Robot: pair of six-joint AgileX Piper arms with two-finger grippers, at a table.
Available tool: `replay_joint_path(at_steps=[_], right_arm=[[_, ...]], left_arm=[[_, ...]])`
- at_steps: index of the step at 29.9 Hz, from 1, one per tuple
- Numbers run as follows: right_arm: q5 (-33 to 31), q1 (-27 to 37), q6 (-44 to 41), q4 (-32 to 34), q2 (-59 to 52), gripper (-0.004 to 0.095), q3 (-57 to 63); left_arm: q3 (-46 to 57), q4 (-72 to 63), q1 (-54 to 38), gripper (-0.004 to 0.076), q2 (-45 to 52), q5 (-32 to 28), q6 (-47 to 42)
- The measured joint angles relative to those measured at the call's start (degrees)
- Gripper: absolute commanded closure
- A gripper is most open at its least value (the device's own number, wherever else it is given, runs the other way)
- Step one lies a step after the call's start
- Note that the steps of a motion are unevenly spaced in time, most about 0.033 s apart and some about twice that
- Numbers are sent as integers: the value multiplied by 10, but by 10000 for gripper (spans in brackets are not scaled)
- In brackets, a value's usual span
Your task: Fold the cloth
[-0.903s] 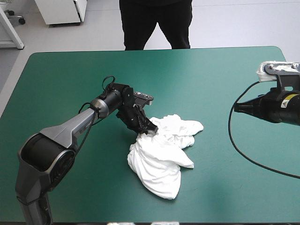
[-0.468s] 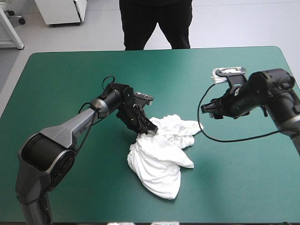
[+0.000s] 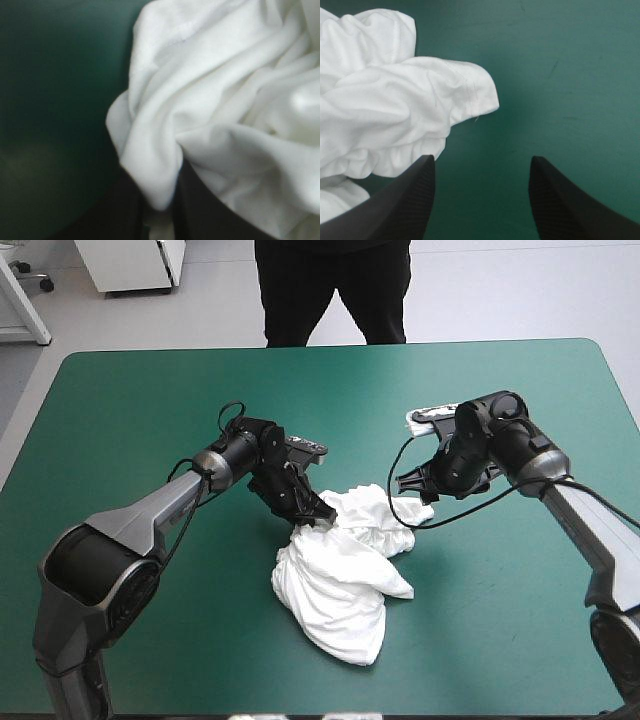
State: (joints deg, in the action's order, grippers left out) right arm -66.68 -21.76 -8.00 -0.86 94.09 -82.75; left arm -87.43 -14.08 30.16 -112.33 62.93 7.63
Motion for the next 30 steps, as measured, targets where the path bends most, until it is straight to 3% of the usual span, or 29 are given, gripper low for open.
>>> replay_joint_path(at_steps=[12,19,22,25,30], right_arm=[[115,0,-2,-25,74,382,71],[136,7,-4,-40,107,388,70],[133,8,-4,-43,112,546,67],[131,12,-2,-41,115,880,65],[139,14,4,-51,115,925,64]], left_arm=[[0,0,0,733,0,1,10],[0,0,0,733,0,2,13],[0,1,0,733,0,0,13],[0,1,0,733,-1,0,15],[-2,1,0,733,-1,3,15]])
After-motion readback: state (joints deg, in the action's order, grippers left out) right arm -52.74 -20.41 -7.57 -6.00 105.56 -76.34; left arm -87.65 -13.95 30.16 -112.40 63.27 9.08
